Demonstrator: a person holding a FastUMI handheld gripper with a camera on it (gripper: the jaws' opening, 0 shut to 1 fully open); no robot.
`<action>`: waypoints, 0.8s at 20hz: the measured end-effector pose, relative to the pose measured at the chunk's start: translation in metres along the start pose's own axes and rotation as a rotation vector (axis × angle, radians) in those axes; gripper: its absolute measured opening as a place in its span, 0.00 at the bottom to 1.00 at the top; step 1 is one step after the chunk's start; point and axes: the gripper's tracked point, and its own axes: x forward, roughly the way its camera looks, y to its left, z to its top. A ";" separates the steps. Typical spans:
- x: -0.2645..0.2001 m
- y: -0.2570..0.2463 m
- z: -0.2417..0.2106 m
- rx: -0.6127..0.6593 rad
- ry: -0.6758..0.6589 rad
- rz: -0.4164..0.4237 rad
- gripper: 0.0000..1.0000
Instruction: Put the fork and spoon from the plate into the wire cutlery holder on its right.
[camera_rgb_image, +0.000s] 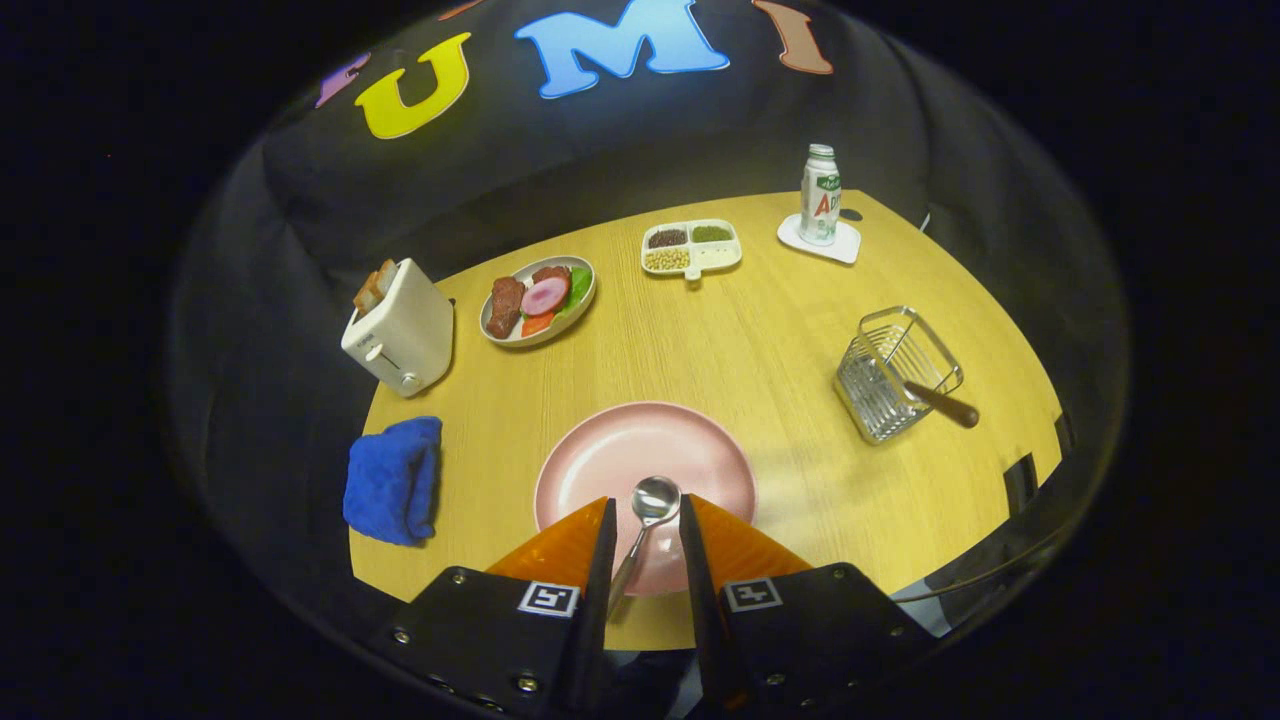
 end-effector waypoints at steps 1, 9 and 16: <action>0.007 0.004 -0.007 0.008 0.015 -0.006 0.39; 0.053 0.008 -0.063 0.149 0.151 -0.099 0.39; 0.071 0.003 -0.079 0.140 0.199 -0.126 0.39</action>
